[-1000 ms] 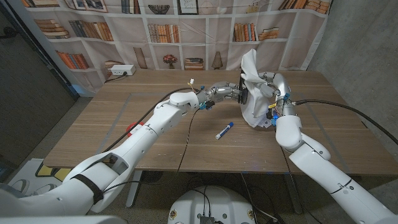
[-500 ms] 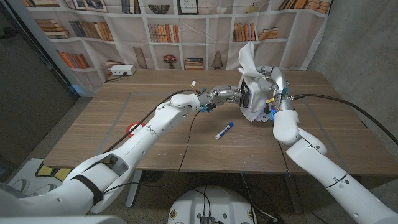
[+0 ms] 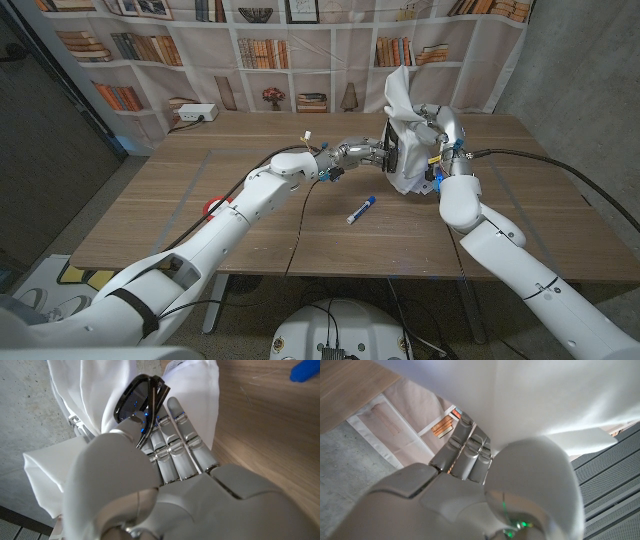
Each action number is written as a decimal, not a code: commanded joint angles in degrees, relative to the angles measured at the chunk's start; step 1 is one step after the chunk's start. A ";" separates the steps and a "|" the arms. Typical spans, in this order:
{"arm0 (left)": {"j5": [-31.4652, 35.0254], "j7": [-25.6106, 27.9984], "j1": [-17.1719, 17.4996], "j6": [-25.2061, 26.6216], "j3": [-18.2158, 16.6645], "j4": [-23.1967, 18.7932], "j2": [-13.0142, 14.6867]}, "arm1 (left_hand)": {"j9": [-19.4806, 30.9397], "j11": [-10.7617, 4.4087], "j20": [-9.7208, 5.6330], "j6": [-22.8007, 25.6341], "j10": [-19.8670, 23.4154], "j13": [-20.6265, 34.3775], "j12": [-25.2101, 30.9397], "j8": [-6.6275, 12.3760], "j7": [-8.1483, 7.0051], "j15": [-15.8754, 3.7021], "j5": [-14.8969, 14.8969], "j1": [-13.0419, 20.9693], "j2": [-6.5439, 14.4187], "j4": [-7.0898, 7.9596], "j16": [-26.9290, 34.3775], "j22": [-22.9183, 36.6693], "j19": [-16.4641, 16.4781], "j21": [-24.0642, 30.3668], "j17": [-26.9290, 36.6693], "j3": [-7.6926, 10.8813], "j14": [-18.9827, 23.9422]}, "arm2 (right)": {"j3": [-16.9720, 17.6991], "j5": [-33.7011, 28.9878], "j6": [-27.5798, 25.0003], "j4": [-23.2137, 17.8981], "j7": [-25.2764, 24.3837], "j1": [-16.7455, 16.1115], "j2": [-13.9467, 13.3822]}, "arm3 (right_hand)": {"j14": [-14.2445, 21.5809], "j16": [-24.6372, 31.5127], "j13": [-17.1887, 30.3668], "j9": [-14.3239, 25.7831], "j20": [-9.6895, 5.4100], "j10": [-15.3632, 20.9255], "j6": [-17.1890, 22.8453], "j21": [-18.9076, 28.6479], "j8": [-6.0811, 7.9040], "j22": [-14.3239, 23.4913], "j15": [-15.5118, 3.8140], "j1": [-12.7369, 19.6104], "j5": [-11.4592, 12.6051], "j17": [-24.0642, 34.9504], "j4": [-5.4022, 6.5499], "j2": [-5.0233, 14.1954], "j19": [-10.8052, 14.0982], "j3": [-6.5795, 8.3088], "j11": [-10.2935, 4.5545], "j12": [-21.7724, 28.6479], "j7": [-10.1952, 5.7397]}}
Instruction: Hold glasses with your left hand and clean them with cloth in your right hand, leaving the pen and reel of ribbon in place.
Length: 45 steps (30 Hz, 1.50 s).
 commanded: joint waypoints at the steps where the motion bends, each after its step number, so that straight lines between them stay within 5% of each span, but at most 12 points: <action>1: -0.63 0.71 0.13 -1.24 -0.57 -0.70 0.46 | 0.26 -0.30 0.03 3.02 0.02 0.32 -0.13 0.19 2.56 -1.45 0.40 0.05 0.19 0.02 0.32 0.19 -0.30 0.21 0.32 0.31 1.12 | 0.37 0.51 -0.44 -1.53 -0.78 -2.78 -0.08 | 0.08 -0.03 0.33 0.24 -7.68 4.92 0.19 0.45 -0.06 -0.09 -0.04 0.08 0.38 0.24 -0.08 0.31 -0.41 0.42 -4.34 0.05 0.22; 21: -1.98 1.29 2.16 -2.63 -2.47 -2.74 3.13 | 0.36 -0.28 -0.01 3.10 0.02 0.33 -0.17 0.15 2.51 -1.34 0.40 -0.04 0.16 0.03 0.34 0.19 -0.32 0.42 0.35 0.48 1.11 | 1.69 -0.29 -1.42 -3.49 -5.21 -6.87 0.86 | 0.13 -0.18 0.38 0.27 -7.69 4.99 0.19 0.75 -0.13 -0.48 -0.02 0.03 0.37 0.33 -0.12 0.30 -0.51 0.55 -4.32 -0.26 0.24; 45: -2.97 2.34 3.42 -1.99 -2.91 -4.88 5.21 | 0.37 -0.30 0.03 3.04 -0.01 0.41 -0.18 -0.02 2.56 -1.16 0.39 -0.19 0.14 0.07 0.38 0.18 -0.67 0.53 0.42 0.64 1.06 | 1.29 0.41 0.30 -1.16 -5.65 -5.54 1.55 | 0.19 -0.32 0.58 0.29 -7.67 5.06 0.16 1.12 -0.22 -0.89 -0.01 -0.14 0.35 0.44 -0.10 0.27 -0.58 0.66 -4.33 -0.52 0.16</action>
